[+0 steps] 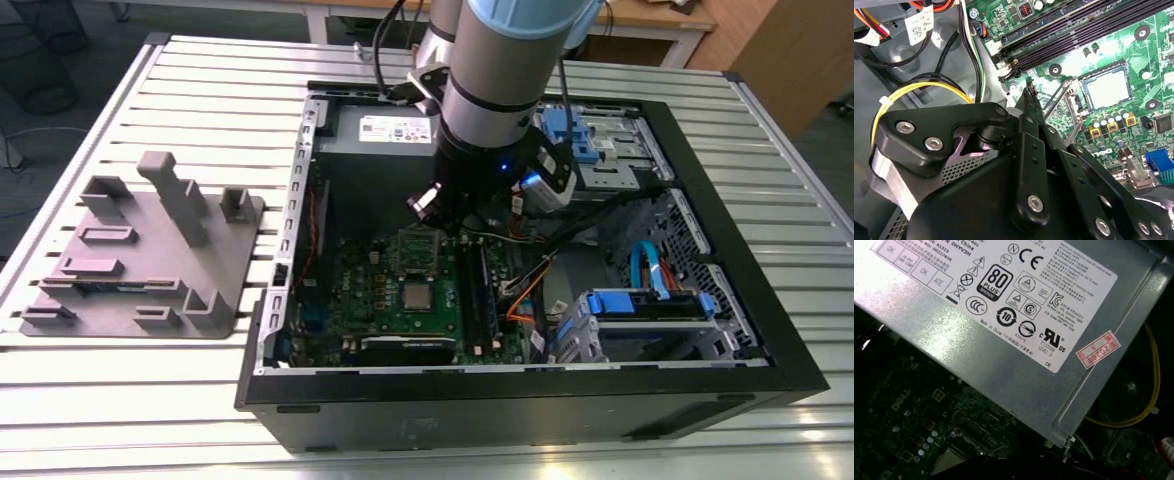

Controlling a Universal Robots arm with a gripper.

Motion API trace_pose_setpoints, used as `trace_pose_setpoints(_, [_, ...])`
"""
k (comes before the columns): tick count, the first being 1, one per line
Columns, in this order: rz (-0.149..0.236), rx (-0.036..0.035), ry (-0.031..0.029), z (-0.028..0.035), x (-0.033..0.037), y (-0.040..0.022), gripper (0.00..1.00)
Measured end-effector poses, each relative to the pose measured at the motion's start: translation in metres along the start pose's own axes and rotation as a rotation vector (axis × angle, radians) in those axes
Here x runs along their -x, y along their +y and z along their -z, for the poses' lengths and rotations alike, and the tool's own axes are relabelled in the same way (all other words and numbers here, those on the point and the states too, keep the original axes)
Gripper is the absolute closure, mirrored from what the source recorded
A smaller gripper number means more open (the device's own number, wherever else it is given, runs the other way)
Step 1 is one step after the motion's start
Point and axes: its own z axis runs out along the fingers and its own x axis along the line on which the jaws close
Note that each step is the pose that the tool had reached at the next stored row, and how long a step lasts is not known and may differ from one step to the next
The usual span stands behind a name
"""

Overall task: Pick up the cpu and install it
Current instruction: 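Close the cpu cover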

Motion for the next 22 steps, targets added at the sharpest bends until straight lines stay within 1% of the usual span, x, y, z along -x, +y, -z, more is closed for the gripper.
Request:
trace_pose_setpoints(5, [0.003,-0.0002,0.0009,0.0005,-0.0001,0.0000,0.89])
trace_pose_setpoints(10, [0.023,0.0005,0.0025,0.0036,0.0001,0.0003,0.89])
trace_pose_setpoints(22, [0.107,0.0025,0.0105,0.0063,0.0001,0.0007,0.89])
